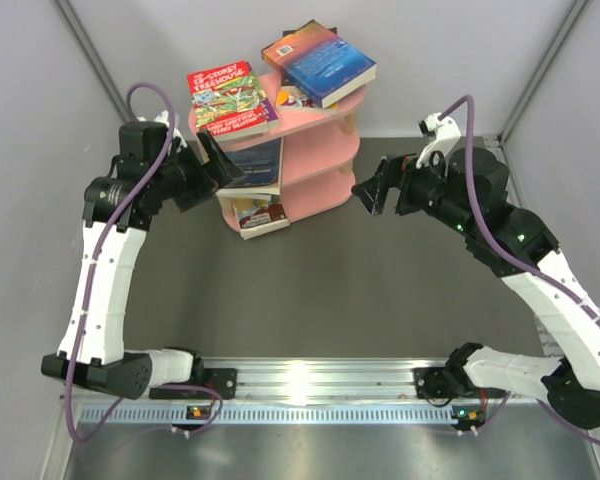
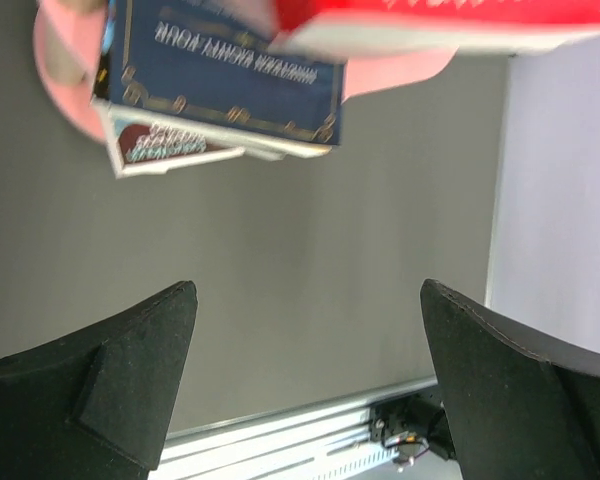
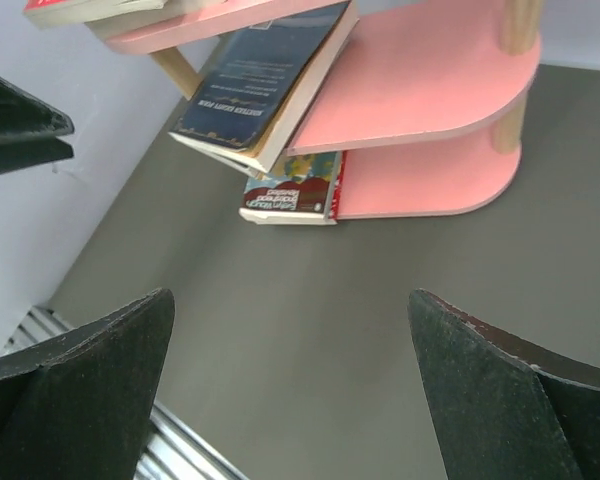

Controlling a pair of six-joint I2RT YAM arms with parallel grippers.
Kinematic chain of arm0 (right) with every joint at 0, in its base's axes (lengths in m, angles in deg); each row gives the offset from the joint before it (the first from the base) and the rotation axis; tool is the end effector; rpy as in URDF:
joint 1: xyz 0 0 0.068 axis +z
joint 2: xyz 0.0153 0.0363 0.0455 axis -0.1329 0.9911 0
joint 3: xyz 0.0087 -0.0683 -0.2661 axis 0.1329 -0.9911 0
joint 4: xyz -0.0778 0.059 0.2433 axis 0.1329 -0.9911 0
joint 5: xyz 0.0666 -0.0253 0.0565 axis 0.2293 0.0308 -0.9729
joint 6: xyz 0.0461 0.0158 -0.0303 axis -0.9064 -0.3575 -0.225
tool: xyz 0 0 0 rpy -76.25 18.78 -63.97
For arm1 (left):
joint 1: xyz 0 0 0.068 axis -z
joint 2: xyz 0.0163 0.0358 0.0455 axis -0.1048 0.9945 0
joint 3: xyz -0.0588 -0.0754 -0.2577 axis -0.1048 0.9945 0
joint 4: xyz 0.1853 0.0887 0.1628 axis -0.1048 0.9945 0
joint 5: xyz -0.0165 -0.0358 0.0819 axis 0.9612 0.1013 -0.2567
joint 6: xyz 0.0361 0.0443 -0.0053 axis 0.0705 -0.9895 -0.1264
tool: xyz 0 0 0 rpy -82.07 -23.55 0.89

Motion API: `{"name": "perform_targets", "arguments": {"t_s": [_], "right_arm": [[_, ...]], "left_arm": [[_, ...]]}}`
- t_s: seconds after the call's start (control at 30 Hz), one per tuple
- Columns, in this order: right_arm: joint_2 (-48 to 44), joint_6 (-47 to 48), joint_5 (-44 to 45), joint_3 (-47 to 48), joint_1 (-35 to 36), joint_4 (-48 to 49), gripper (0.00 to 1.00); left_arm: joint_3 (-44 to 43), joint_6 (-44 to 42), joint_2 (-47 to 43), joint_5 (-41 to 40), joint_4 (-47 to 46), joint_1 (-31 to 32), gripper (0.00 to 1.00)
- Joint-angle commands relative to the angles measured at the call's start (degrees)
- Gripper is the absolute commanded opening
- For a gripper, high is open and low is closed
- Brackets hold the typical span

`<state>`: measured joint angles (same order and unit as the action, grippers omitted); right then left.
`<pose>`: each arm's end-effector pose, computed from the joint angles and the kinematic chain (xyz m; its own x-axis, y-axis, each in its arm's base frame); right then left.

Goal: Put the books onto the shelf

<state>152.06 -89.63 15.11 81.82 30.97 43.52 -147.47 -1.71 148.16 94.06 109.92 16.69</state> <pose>0.1670 0.1319 0.4697 -0.3939 0.1669 -0.9039 -0.4905 0.7935 0.3603 0.2231 -0.0503 0.4618 -0.6614 -0.4758 -0.5798 -0.0706 0.8091 -0.5835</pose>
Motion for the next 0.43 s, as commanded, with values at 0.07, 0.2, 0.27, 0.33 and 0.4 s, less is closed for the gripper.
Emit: {"name": "perform_targets", "arguments": {"t_s": [0.07, 0.2, 0.27, 0.33, 0.4], "right_arm": [[1.55, 4.87, 2.37, 8.09, -0.90, -1.38, 1.00], [1.73, 4.62, 1.58, 9.60, -0.82, -2.09, 1.00], [1.11, 3.92, 0.62, 9.07, -0.90, -1.91, 1.00], [0.85, 3.39, -0.26, 8.63, -0.82, -2.44, 1.00], [0.58, 3.12, -0.44, 8.28, -0.82, -2.97, 1.00]], "left_arm": [[-5.74, -1.26, 2.20, 1.70, -6.01, 0.22, 0.99], [-5.30, -3.10, 1.41, -0.06, -5.23, 0.22, 0.99], [-5.30, -4.07, 1.14, -1.02, -4.26, 0.22, 0.99], [-5.12, -4.60, 1.14, -1.99, -2.94, 0.22, 0.99], [-5.04, -6.17, 1.06, -3.91, -2.06, 0.22, 0.99]]}}
